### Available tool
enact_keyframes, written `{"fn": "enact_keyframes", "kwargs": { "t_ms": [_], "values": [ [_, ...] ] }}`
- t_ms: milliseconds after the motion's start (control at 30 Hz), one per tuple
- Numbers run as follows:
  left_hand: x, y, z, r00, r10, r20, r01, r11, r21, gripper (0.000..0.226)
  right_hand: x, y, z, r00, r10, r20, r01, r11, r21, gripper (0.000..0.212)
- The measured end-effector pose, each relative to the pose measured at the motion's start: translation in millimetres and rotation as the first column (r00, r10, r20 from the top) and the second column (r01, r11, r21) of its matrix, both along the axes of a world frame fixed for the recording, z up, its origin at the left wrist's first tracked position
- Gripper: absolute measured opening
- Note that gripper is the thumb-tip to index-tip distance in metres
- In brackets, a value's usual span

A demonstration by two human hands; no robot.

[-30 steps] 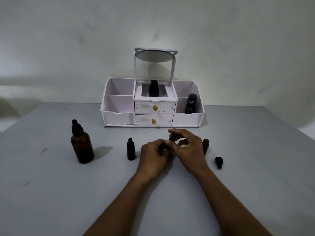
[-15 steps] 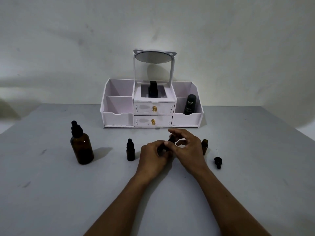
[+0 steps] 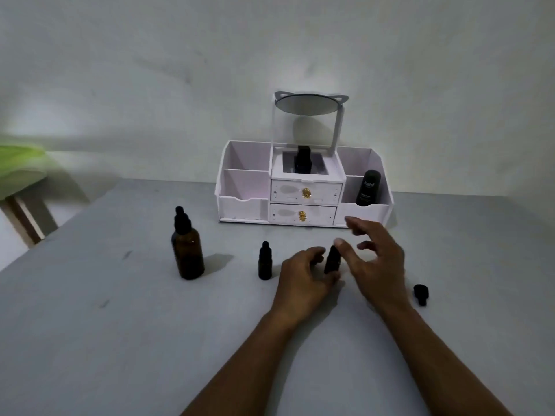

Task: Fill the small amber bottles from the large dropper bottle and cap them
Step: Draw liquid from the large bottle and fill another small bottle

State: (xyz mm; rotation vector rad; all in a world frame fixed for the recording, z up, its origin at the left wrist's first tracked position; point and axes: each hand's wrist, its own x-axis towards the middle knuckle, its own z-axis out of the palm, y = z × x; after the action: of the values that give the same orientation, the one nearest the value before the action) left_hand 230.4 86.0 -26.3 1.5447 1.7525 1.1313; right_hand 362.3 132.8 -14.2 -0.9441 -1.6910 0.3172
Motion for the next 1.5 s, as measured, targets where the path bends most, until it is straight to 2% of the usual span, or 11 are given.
{"fn": "enact_keyframes", "kwargs": {
  "t_ms": [100, 233, 400, 500, 600, 767, 900, 1100, 1500],
  "values": [
    [-13, -21, 0, 0.992, 0.001, 0.125, 0.004, 0.999, -0.038, 0.054, -6, -7, 11, 0.999, -0.045, -0.01, 0.046, 0.991, 0.124, 0.037],
    [-46, -65, 3, 0.979, 0.046, 0.197, -0.038, 0.998, -0.041, 0.04, -39, -28, 26, 0.998, 0.066, 0.017, -0.068, 0.982, 0.178, 0.027],
    [-113, -106, 1, 0.946, 0.265, 0.188, -0.268, 0.963, -0.006, 0.031, -102, -48, 41, 0.954, 0.297, 0.05, -0.301, 0.948, 0.1, 0.026],
    [-149, -114, 1, 0.865, 0.457, 0.209, -0.48, 0.874, 0.074, 0.034, -145, -58, 50, 0.924, 0.382, 0.029, -0.382, 0.924, 0.01, 0.03],
    [-173, -110, 1, 0.791, 0.56, 0.244, -0.597, 0.795, 0.109, 0.047, -182, -60, 56, 0.9, 0.436, -0.009, -0.435, 0.897, -0.083, 0.033],
    [-188, -93, 2, 0.816, 0.524, 0.244, -0.564, 0.814, 0.137, 0.069, -221, -50, 56, 0.914, 0.403, -0.042, -0.404, 0.896, -0.184, 0.031],
    [-198, -80, 4, 0.868, 0.451, 0.207, -0.483, 0.863, 0.147, 0.077, -233, -43, 56, 0.921, 0.39, -0.012, -0.383, 0.899, -0.215, 0.017],
    [-203, -72, 4, 0.921, 0.356, 0.159, -0.381, 0.907, 0.179, 0.058, -234, -42, 54, 0.921, 0.389, -0.016, -0.382, 0.894, -0.234, 0.012],
    [-203, -68, 1, 0.916, 0.372, 0.151, -0.394, 0.905, 0.163, 0.056, -237, -42, 61, 0.938, 0.336, -0.085, -0.345, 0.885, -0.313, 0.004]
  ]
}}
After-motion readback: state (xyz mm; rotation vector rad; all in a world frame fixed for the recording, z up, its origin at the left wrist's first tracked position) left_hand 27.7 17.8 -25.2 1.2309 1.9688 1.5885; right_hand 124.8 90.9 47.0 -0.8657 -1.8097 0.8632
